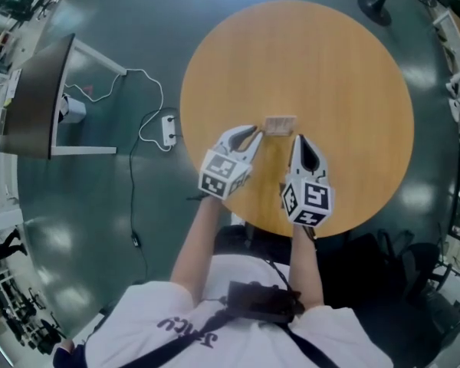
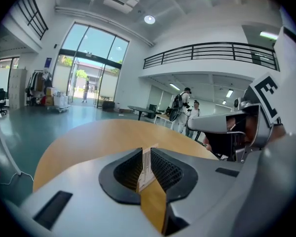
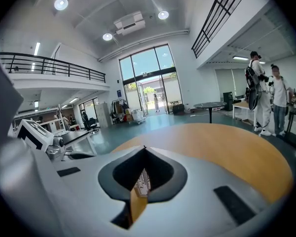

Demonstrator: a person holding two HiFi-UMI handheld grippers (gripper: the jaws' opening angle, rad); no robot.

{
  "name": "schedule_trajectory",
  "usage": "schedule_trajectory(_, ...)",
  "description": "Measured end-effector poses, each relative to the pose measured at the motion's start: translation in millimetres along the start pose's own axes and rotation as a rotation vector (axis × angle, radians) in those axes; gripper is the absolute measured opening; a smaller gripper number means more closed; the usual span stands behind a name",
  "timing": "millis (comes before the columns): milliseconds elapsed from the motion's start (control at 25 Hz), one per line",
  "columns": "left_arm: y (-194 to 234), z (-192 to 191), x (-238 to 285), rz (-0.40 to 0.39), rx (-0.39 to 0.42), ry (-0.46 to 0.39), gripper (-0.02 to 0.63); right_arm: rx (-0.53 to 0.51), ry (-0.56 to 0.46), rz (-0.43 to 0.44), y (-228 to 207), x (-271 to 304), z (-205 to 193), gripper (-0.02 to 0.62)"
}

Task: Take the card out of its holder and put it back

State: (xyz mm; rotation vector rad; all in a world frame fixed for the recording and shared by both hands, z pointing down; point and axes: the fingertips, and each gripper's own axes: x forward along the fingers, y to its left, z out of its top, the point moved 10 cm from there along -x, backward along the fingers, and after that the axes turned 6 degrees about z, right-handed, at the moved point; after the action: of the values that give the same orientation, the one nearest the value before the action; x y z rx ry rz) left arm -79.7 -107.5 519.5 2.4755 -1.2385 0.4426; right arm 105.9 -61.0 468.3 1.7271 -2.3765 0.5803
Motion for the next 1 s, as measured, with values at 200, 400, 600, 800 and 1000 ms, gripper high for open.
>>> schedule_trajectory(200, 11.5, -8.8, 11.2, -0.026, 0.033, 0.056, 0.084, 0.022, 0.033, -0.01, -11.4, 7.2, -9.1, 0.021)
schedule_trajectory(400, 22.5, -11.7, 22.2, -0.075, 0.082, 0.116, 0.124, 0.041, 0.045, -0.014, -20.2, 14.4, -13.2, 0.021)
schedule_trajectory(600, 19.6, -8.5, 33.9, -0.184, 0.143, 0.154, 0.246, 0.064, 0.049, -0.005, -27.4, 15.4, -10.9, 0.021)
schedule_trajectory(800, 9.9, -2.4, 55.7, -0.32, 0.194, 0.167, 0.29, 0.077, 0.049, -0.009, -37.5, 16.7, -9.6, 0.021)
schedule_trajectory(1000, 5.5, 0.3, 82.5, -0.393, 0.235, 0.168, 0.29, 0.081, 0.057, -0.006, -41.5, 17.1, -11.3, 0.021)
